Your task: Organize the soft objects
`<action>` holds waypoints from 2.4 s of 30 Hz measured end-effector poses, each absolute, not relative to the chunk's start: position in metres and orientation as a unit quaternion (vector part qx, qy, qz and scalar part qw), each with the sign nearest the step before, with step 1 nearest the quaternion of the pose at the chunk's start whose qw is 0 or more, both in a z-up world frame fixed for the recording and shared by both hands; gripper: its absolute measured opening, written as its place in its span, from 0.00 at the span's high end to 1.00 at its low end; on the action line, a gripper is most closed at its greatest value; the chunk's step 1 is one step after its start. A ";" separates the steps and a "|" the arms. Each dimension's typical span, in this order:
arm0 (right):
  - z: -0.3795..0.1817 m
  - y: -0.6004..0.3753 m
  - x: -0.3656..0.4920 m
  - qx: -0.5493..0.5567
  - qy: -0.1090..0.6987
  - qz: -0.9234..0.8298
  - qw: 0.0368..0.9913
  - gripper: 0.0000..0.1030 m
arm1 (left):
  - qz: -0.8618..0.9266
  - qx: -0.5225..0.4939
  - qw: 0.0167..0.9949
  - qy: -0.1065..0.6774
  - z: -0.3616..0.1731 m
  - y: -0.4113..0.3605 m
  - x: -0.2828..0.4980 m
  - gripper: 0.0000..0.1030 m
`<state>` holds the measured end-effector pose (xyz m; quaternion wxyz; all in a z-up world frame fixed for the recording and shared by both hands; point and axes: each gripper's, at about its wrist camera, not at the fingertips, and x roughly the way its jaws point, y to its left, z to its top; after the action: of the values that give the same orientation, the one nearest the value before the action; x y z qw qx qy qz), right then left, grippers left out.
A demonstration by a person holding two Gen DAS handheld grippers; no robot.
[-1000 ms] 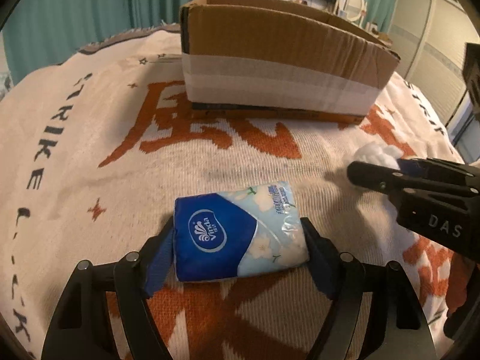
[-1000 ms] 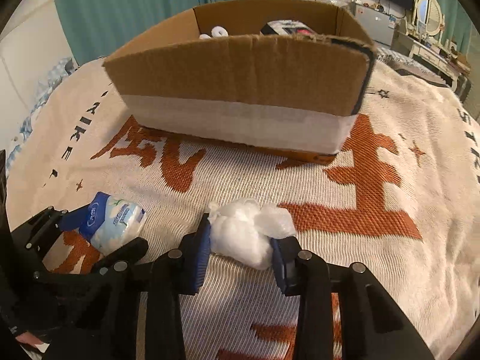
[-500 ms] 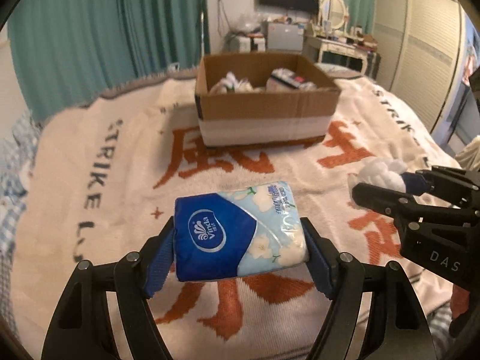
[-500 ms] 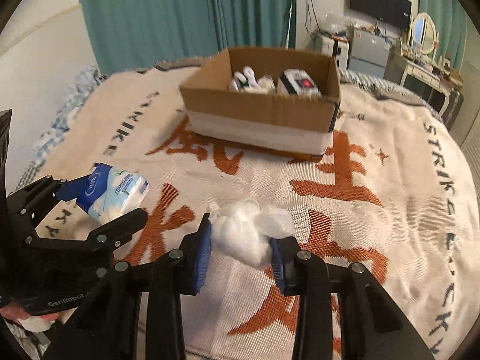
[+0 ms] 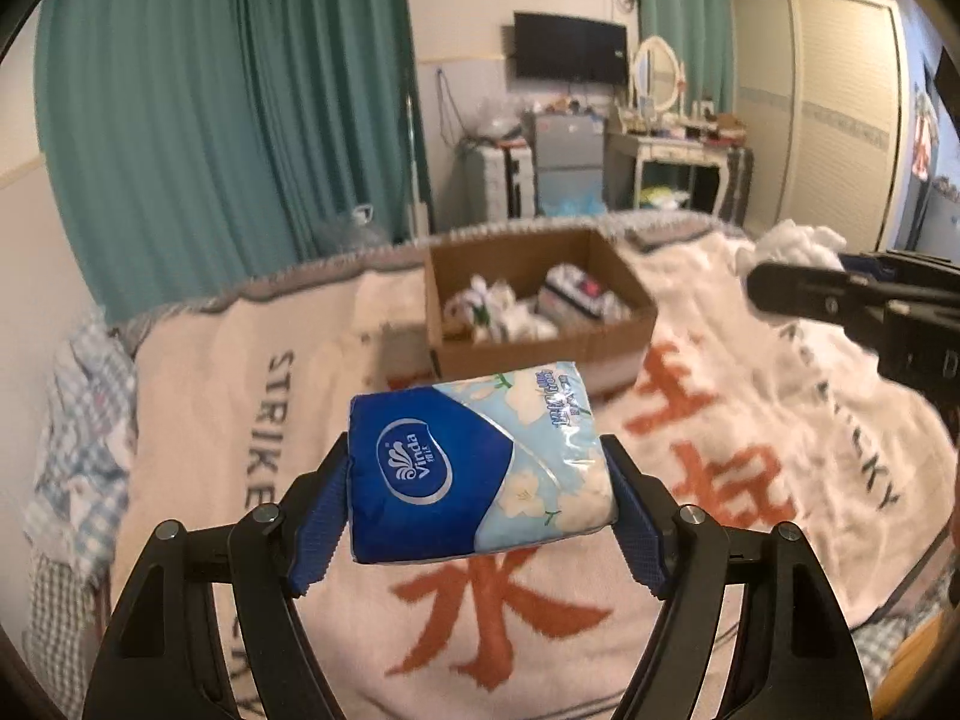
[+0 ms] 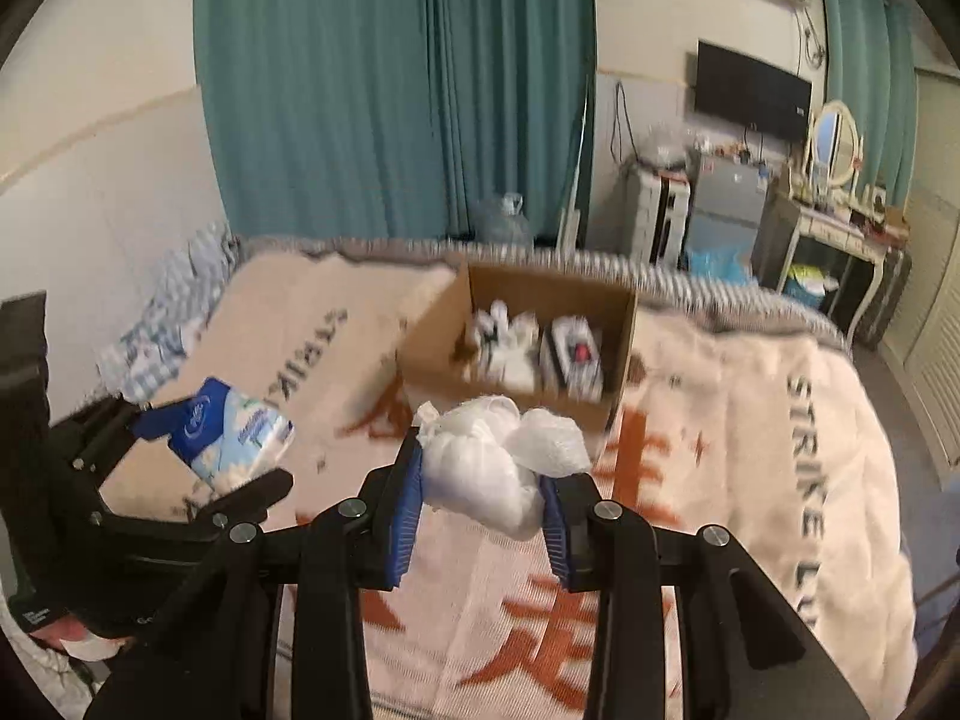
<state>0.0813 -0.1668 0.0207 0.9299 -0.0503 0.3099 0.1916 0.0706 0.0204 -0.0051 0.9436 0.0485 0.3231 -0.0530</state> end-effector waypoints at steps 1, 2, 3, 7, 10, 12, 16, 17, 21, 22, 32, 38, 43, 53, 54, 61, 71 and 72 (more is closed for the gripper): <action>0.029 -0.168 0.086 -0.047 0.304 0.194 0.932 0.67 | -0.055 0.045 0.945 0.319 0.001 0.021 0.074 0.26; 0.038 -0.169 0.093 -0.043 0.298 0.197 0.933 0.67 | -0.055 0.045 0.947 0.313 0.008 0.021 0.080 0.26; 0.045 -0.169 0.099 -0.043 0.293 0.199 0.934 0.67 | -0.056 0.045 0.949 0.307 0.014 0.020 0.085 0.26; 0.069 -0.167 0.127 -0.051 0.276 0.200 0.939 0.67 | -0.062 0.042 0.954 0.292 0.031 0.019 0.114 0.26; 0.082 -0.165 0.155 -0.050 0.267 0.204 0.941 0.67 | -0.054 0.041 0.955 0.287 0.036 0.019 0.143 0.26; 0.085 -0.164 0.175 -0.045 0.266 0.207 0.940 0.67 | -0.049 0.046 0.956 0.285 0.037 0.018 0.160 0.26; 0.078 -0.158 0.221 -0.040 0.272 0.212 0.938 0.67 | -0.050 0.057 0.954 0.289 0.028 0.015 0.198 0.26; 0.073 -0.156 0.233 -0.039 0.275 0.212 0.937 0.67 | -0.049 0.058 0.954 0.289 0.024 0.014 0.208 0.26; 0.047 -0.148 0.282 -0.034 0.290 0.213 0.932 0.67 | -0.049 0.045 0.950 0.304 0.001 0.016 0.248 0.26; 0.038 -0.147 0.293 -0.032 0.296 0.213 0.930 0.67 | -0.051 0.041 0.948 0.311 -0.005 0.018 0.258 0.26; -0.056 -0.137 0.393 -0.009 0.356 0.213 0.910 0.63 | -0.067 0.030 0.931 0.358 -0.082 0.014 0.326 0.26; -0.072 -0.143 0.405 -0.002 0.362 0.197 0.911 0.47 | -0.085 0.070 0.937 0.331 -0.080 0.002 0.313 0.23; -0.053 -0.153 0.388 -0.003 0.352 0.185 0.917 0.38 | -0.053 0.069 0.940 0.330 -0.066 0.005 0.305 0.14; 0.089 -0.179 0.282 -0.024 0.276 0.161 0.947 0.38 | -0.037 0.059 0.968 0.242 0.074 0.007 0.219 0.14; 0.107 -0.181 0.267 -0.027 0.267 0.160 0.950 0.38 | -0.034 0.060 0.972 0.225 0.093 0.008 0.204 0.13; 0.209 -0.183 0.150 -0.051 0.193 0.135 0.970 0.26 | -0.017 0.062 0.990 0.128 0.193 0.014 0.104 0.12; 0.239 -0.204 0.012 -0.013 0.116 0.147 0.982 0.00 | 0.011 0.076 0.997 0.028 0.219 0.015 -0.011 0.06; 0.237 -0.205 0.005 -0.010 0.113 0.149 0.982 0.00 | 0.012 0.073 0.997 0.027 0.217 0.017 -0.016 0.06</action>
<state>0.0053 -0.2054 0.2368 0.9823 -0.0098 0.1128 0.1490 -0.0163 0.0169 0.2173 0.9969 0.0727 0.0265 0.0116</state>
